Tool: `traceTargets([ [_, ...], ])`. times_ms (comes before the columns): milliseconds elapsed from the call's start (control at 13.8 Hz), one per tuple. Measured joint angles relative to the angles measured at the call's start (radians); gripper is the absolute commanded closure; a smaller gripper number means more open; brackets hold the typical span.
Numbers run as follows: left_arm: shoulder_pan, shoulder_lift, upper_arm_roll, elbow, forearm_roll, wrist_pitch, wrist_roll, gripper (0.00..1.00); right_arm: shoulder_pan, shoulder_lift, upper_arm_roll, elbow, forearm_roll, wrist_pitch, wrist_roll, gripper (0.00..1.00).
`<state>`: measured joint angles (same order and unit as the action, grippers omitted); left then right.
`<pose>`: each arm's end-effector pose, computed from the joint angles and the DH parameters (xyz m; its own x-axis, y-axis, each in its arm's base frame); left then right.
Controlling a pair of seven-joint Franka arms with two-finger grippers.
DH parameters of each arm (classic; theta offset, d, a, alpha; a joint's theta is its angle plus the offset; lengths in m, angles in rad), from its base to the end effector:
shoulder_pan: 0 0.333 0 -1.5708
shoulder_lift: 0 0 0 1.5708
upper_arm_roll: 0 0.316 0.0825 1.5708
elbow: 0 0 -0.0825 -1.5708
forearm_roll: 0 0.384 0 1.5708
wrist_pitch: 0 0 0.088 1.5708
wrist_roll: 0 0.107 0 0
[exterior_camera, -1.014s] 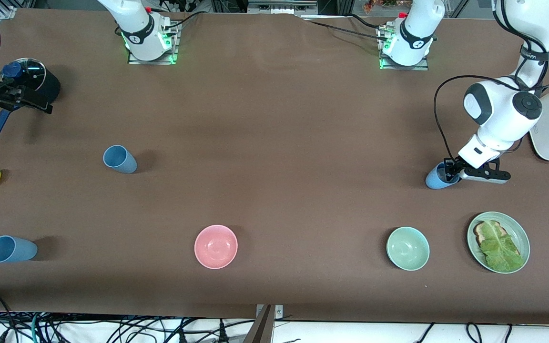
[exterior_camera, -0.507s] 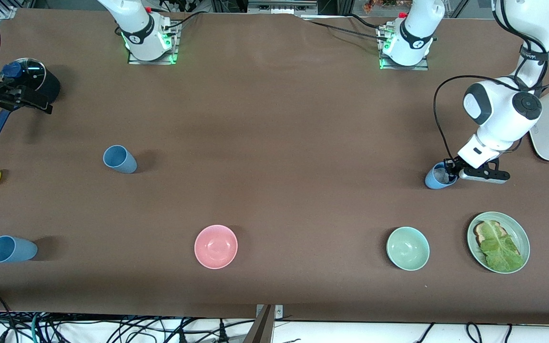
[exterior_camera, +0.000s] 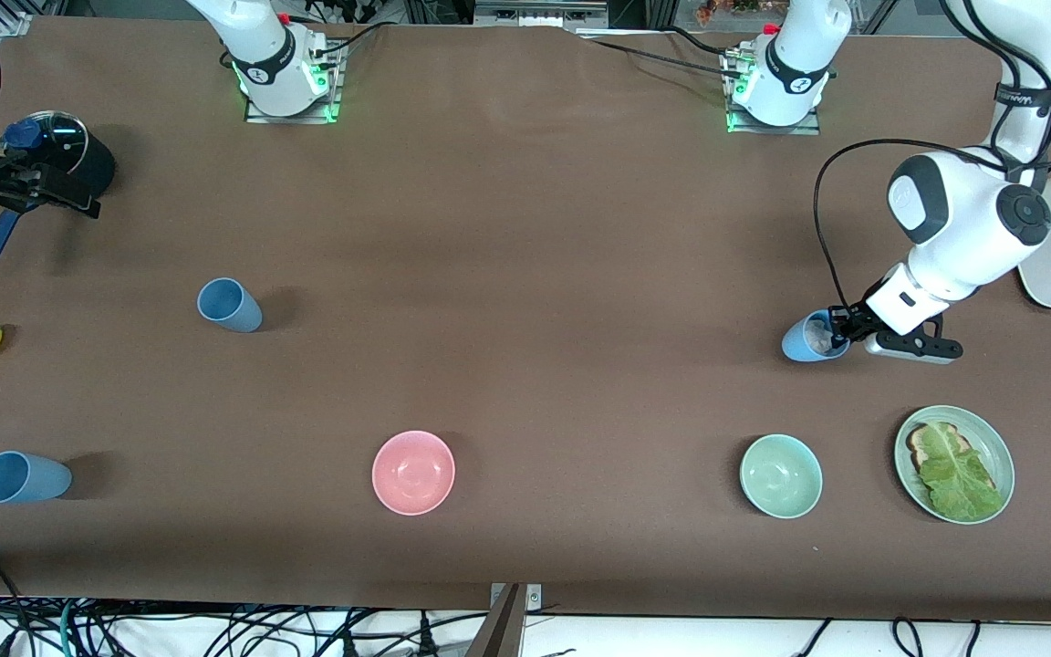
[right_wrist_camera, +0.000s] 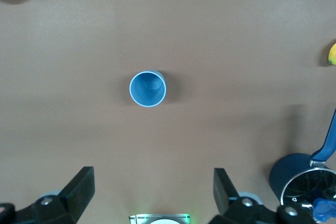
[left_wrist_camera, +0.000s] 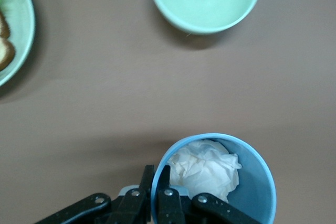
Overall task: Stack blue cups with both arms
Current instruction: 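Carry the tissue cup with the left gripper toward the table middle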
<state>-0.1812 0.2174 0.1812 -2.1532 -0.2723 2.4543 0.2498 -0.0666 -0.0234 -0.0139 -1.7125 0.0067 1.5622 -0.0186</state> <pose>0.5722 -0.0014 0.3086 0.9929 -0.0451 0.1100 -0.0591 -0.9901 0.1272 0.5382 -0.0428 0.5702 0.9901 -0.0611 -0.1264 -0.0628 -0.9980 -0.0093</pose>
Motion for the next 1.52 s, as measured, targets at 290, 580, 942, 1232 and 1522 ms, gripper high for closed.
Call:
traceTargets([
  [290, -0.091, -0.002, -0.026, 0.038, 0.000, -0.033, -0.222, 1.00, 0.000, 0.000, 0.000, 0.000, 0.000, 0.000, 0.000, 0.00],
  [580, -0.171, 0.003, -0.096, 0.059, 0.000, -0.033, -0.497, 1.00, 0.000, 0.000, 0.000, 0.000, 0.000, 0.000, 0.000, 0.00],
  [942, -0.315, 0.039, -0.104, 0.117, 0.065, -0.033, -0.839, 1.00, -0.001, 0.000, 0.000, 0.000, 0.000, 0.000, 0.000, 0.00],
  [1232, -0.459, 0.107, -0.107, 0.211, 0.092, -0.033, -1.134, 1.00, -0.001, 0.000, 0.000, 0.000, 0.000, 0.000, 0.000, 0.00],
  [1522, -0.546, 0.177, -0.107, 0.283, 0.147, -0.033, -1.351, 1.00, -0.001, 0.000, 0.000, 0.000, 0.000, -0.001, 0.000, 0.00],
])
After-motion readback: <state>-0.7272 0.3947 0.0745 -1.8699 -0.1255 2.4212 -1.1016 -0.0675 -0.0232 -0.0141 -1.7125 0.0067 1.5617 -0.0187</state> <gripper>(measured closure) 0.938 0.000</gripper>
